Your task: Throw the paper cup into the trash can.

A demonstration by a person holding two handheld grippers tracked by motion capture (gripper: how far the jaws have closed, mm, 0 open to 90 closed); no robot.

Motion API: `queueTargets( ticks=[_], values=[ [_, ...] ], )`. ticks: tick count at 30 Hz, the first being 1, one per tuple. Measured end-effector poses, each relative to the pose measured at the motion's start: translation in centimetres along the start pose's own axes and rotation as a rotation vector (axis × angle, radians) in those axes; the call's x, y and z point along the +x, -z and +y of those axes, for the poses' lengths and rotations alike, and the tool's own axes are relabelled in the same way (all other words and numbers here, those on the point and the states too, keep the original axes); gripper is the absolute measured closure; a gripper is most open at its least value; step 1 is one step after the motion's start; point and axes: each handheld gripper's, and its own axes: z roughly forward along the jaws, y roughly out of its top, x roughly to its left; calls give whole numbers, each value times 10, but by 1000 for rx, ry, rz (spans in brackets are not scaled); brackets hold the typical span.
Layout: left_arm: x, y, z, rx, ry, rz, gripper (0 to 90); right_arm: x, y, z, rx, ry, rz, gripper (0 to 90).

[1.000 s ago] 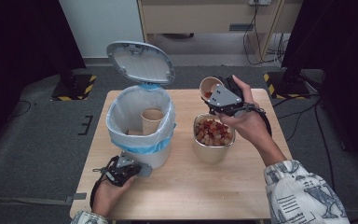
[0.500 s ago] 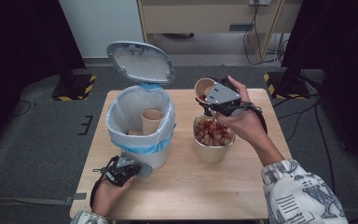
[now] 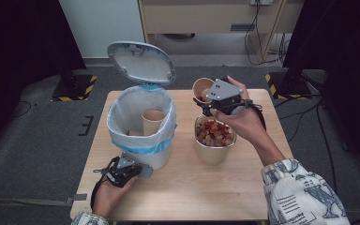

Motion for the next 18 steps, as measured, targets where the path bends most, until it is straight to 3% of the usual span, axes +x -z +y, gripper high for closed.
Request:
queueTargets(
  ticks=[18],
  values=[
    [0, 0, 0, 0, -1, 0, 898, 2, -3, 6, -38, -102, 71, 283]
  ],
)
